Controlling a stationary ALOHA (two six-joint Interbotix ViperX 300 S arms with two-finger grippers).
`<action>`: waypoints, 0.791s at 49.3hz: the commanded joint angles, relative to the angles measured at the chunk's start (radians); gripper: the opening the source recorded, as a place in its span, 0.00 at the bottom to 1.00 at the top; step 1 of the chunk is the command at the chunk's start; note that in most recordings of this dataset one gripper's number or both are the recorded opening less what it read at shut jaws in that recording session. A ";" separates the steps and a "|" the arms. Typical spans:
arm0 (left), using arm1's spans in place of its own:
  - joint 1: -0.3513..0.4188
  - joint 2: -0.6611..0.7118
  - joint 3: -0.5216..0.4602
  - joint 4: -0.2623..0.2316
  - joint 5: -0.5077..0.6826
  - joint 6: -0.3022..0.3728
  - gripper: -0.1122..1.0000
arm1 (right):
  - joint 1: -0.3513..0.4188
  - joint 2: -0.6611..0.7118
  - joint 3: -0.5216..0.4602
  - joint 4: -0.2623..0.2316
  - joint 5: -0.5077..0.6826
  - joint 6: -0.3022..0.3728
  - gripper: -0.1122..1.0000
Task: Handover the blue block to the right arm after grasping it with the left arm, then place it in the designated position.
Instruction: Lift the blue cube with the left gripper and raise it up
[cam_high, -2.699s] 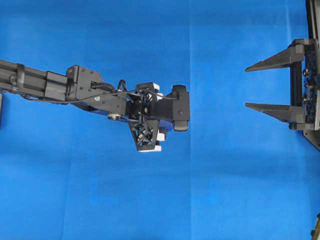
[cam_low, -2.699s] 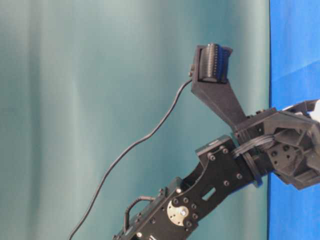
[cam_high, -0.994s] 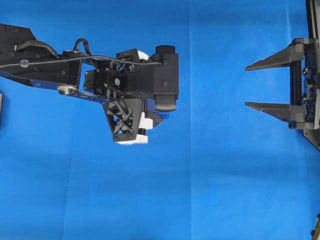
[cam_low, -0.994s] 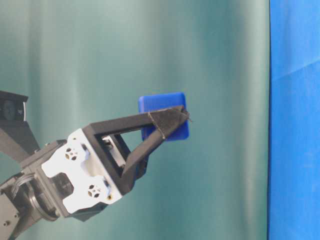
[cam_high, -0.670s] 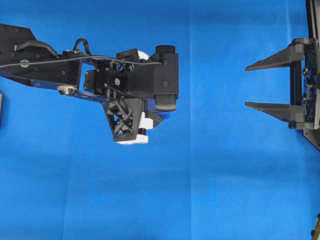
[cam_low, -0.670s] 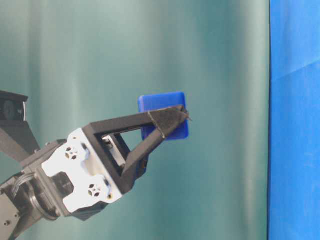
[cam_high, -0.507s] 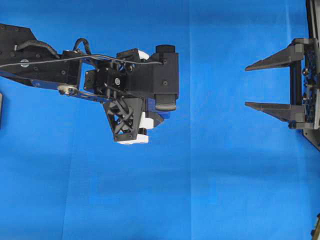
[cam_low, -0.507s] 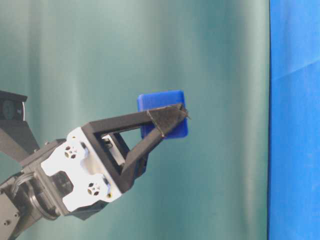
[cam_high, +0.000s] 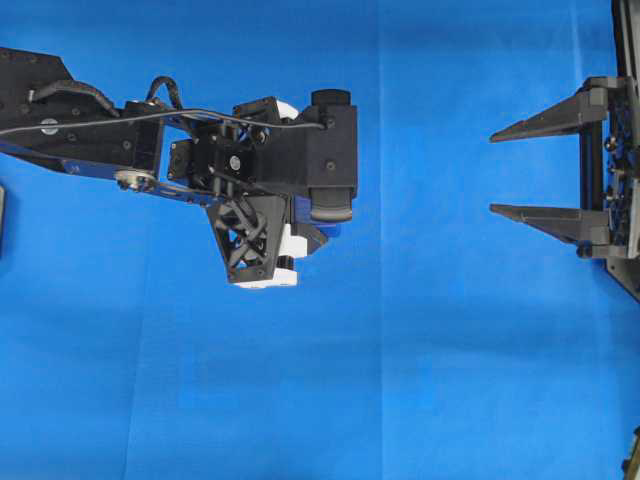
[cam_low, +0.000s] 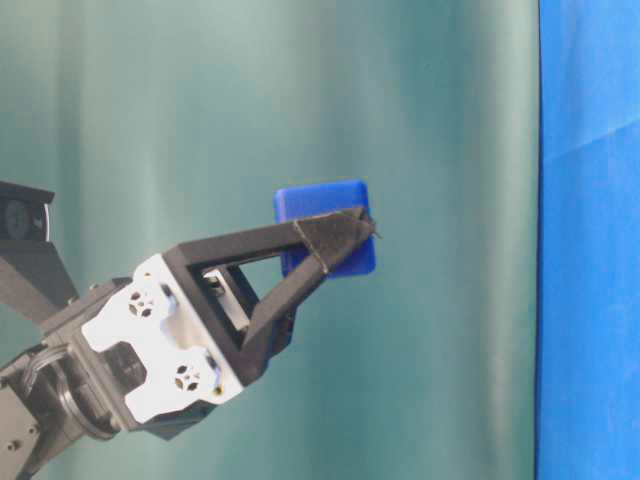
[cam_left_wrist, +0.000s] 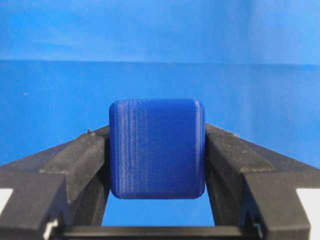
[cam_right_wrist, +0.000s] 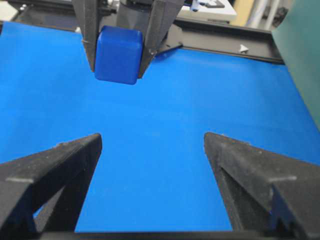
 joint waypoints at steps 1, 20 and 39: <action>0.002 -0.029 -0.011 0.002 -0.011 -0.002 0.51 | -0.002 0.006 -0.026 0.003 -0.005 0.002 0.95; 0.002 -0.130 0.167 0.002 -0.354 0.002 0.51 | -0.002 -0.005 -0.029 0.002 -0.005 0.002 0.95; 0.002 -0.261 0.442 -0.002 -0.859 0.028 0.51 | -0.002 -0.008 -0.037 -0.002 -0.008 0.000 0.95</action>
